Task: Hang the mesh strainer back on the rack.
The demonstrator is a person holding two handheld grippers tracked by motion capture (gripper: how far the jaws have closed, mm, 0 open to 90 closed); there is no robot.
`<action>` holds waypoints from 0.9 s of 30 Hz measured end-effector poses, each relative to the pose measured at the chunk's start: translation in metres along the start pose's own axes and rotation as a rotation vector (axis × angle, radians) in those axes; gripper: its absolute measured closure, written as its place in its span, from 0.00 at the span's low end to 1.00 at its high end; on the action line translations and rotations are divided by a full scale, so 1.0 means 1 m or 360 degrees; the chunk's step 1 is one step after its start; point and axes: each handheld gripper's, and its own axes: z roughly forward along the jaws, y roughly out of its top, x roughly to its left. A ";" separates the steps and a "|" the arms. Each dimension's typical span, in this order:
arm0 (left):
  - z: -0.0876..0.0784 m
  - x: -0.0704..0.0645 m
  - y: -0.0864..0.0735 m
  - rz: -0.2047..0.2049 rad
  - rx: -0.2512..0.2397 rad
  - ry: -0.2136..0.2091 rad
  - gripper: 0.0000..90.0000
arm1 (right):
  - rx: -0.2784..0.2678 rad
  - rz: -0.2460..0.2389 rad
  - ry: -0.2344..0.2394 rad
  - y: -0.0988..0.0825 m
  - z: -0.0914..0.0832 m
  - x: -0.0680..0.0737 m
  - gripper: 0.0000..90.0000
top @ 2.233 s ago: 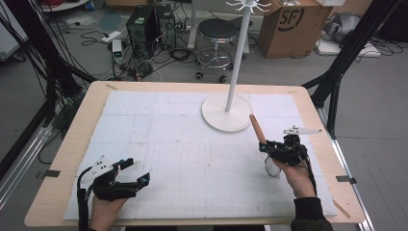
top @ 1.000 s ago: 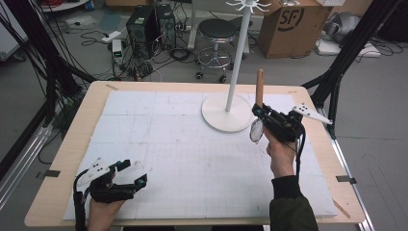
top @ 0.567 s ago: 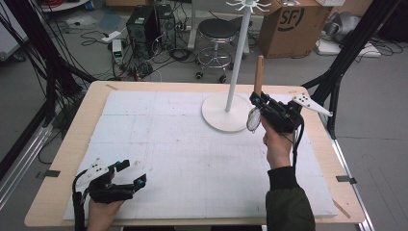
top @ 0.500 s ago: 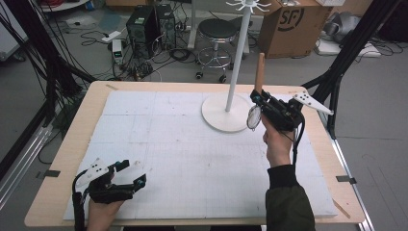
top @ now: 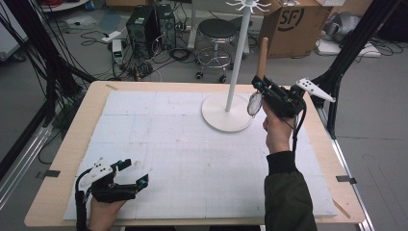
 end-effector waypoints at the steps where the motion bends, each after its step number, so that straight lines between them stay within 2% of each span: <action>1: 0.000 0.000 0.000 -0.0007 -0.0003 0.0000 0.09 | -0.0005 0.0001 -0.0003 0.002 0.001 0.000 0.76; 5: 0.000 0.002 0.000 -0.0014 -0.0001 -0.0004 0.09 | -0.0048 0.0003 0.0003 0.008 0.006 0.000 0.77; 17: -0.003 0.006 -0.001 -0.0051 -0.0010 -0.0019 0.09 | -0.0097 0.0000 0.0009 0.034 0.026 -0.003 0.76; 27: -0.005 0.009 -0.001 -0.0073 -0.0020 -0.0009 0.10 | -0.0127 0.0038 0.0006 0.048 0.037 -0.008 0.76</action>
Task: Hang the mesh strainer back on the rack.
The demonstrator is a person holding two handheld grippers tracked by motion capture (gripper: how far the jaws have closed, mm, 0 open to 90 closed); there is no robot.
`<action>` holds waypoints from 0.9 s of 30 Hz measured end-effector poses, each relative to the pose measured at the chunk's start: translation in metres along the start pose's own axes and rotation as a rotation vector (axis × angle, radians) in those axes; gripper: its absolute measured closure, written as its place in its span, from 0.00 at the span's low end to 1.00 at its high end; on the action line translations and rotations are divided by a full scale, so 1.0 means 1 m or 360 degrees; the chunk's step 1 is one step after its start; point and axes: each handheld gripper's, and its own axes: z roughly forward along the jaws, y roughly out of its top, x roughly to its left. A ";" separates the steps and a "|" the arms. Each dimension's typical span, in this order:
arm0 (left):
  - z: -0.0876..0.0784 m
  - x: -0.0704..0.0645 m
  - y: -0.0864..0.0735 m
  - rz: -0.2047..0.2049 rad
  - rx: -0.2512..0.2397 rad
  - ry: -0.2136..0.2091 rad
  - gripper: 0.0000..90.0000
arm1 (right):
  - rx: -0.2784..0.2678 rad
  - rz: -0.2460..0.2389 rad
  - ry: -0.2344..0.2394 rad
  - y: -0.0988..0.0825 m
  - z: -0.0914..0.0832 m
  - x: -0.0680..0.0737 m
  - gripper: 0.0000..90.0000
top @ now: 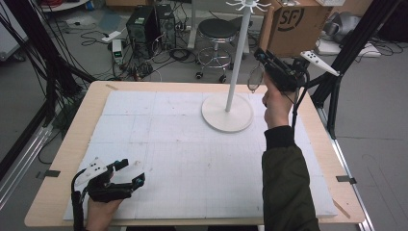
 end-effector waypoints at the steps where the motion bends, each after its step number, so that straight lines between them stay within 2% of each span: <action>1: 0.000 0.000 0.000 -0.0006 -0.0004 -0.0001 0.10 | 0.0002 0.0006 0.0003 0.001 0.001 -0.001 0.76; 5: -0.001 0.001 0.000 -0.0012 -0.0012 0.0004 0.10 | 0.0000 0.0025 0.0000 0.003 0.004 -0.005 0.76; 11: 0.000 0.001 0.000 -0.0010 -0.0005 -0.0001 0.10 | 0.0009 0.0003 0.0015 0.007 0.008 -0.008 0.76; 15: 0.000 0.000 0.000 -0.0013 -0.0004 -0.0003 0.10 | 0.0011 0.0012 -0.0011 0.006 0.009 -0.012 0.76; 18: 0.000 0.001 0.000 -0.0015 -0.0005 -0.0009 0.10 | 0.0003 0.0011 -0.0004 0.006 0.008 -0.014 0.77; 27: 0.001 0.000 -0.001 -0.0018 -0.0003 -0.0021 0.10 | 0.0048 -0.0007 0.0005 0.003 0.014 -0.016 0.76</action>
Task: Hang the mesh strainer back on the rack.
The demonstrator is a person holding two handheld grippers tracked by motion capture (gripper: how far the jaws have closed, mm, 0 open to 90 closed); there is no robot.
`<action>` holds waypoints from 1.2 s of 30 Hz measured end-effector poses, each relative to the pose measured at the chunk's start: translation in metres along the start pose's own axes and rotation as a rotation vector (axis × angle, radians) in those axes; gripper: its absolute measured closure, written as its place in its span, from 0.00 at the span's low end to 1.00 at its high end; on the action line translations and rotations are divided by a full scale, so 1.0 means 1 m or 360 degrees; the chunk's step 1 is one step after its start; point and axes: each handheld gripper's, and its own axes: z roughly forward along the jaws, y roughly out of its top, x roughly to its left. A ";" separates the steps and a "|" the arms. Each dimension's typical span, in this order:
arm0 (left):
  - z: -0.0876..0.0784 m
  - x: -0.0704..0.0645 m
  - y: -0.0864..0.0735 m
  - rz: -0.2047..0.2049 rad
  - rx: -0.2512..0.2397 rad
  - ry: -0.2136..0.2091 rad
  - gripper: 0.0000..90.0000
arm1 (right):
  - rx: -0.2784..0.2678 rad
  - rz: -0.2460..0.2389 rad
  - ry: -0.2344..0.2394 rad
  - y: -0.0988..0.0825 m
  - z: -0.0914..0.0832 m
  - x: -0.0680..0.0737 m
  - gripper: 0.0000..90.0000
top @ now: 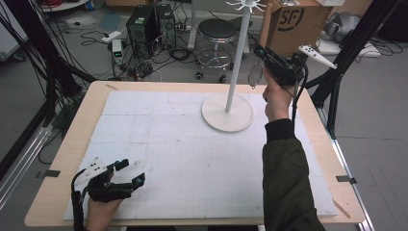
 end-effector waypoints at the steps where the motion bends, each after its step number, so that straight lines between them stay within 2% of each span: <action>1: 0.000 0.000 0.000 -0.0001 -0.0001 -0.0002 0.10 | -0.0002 0.0004 0.0003 0.000 0.001 0.000 0.76; 13: -0.002 0.001 0.000 -0.0010 -0.0015 -0.0011 0.10 | 0.0034 -0.0003 -0.0006 -0.007 0.011 0.002 0.76; 20: -0.002 0.002 0.001 -0.0009 -0.0020 -0.0013 0.10 | 0.0047 -0.0029 -0.0003 -0.011 0.015 0.005 0.76; 23: -0.002 0.002 0.001 -0.0008 -0.0018 -0.0015 0.10 | 0.0064 -0.0068 -0.0025 -0.011 0.016 0.007 0.76; 26: -0.003 0.001 0.001 -0.0007 -0.0021 -0.0013 0.10 | 0.0065 -0.0066 -0.0045 -0.012 0.016 0.008 0.76; 33: -0.003 0.001 0.002 -0.0001 -0.0023 -0.0006 0.10 | 0.0064 -0.0048 -0.0040 -0.013 0.017 0.009 0.75; 34: -0.003 0.001 0.002 0.0002 -0.0022 -0.0003 0.10 | 0.0064 -0.0049 -0.0049 -0.013 0.018 0.009 0.74; 36: -0.003 0.001 0.002 0.0003 -0.0022 -0.0001 0.10 | 0.0051 -0.0022 -0.0064 -0.013 0.017 0.008 0.59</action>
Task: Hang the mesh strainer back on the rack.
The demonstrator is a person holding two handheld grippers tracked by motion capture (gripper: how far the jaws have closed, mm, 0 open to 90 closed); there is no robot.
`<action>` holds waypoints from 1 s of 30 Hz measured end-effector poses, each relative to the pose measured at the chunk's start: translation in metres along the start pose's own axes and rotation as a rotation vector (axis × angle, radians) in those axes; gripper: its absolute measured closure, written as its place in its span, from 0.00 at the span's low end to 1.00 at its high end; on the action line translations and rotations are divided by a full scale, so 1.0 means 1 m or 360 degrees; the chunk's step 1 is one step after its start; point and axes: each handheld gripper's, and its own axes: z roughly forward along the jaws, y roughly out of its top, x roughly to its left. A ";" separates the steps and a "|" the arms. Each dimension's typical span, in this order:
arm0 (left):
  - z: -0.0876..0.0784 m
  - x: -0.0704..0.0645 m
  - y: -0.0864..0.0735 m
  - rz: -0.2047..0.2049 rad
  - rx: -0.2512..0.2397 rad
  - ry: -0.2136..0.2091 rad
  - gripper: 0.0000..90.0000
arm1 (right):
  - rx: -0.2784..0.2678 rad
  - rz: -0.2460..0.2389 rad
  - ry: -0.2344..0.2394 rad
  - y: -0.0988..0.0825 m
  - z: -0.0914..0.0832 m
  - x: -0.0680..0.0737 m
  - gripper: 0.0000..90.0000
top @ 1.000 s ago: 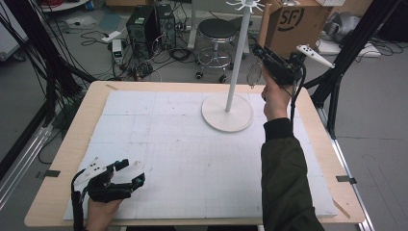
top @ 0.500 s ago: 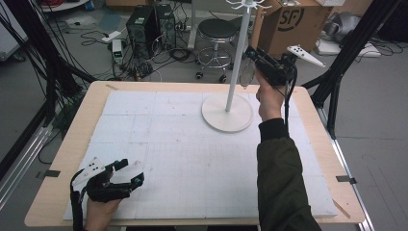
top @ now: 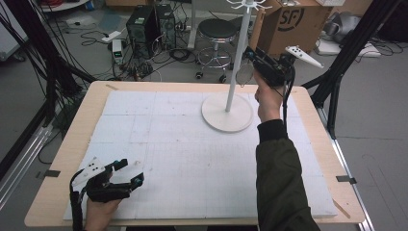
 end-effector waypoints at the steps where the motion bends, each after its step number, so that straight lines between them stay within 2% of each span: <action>1: 0.000 0.000 0.000 -0.0001 -0.0001 0.0000 0.10 | -0.0011 0.0005 -0.0013 0.000 0.000 0.000 0.53; 5: 0.000 0.000 0.000 0.0000 -0.0002 0.0003 0.10 | 0.0025 0.0020 0.0001 -0.001 0.000 -0.001 0.33; 9: -0.001 -0.001 0.001 0.0012 -0.0001 0.0005 0.10 | 0.0077 -0.0054 -0.0008 -0.004 0.001 0.006 0.27; 13: -0.001 -0.001 0.001 0.0011 -0.0011 0.0010 0.10 | 0.0101 -0.0058 0.0005 -0.008 0.000 0.011 0.20; 14: -0.001 -0.001 0.001 0.0009 -0.0013 0.0007 0.10 | 0.0102 -0.0056 0.0032 -0.010 -0.002 0.012 0.19; 21: -0.002 -0.002 0.001 0.0019 -0.0011 0.0009 0.10 | 0.0144 -0.0038 0.0041 -0.031 -0.014 0.011 0.17; 30: -0.002 -0.002 0.001 0.0022 -0.0013 0.0012 0.10 | 0.0186 -0.0107 0.0055 -0.038 -0.029 0.017 0.17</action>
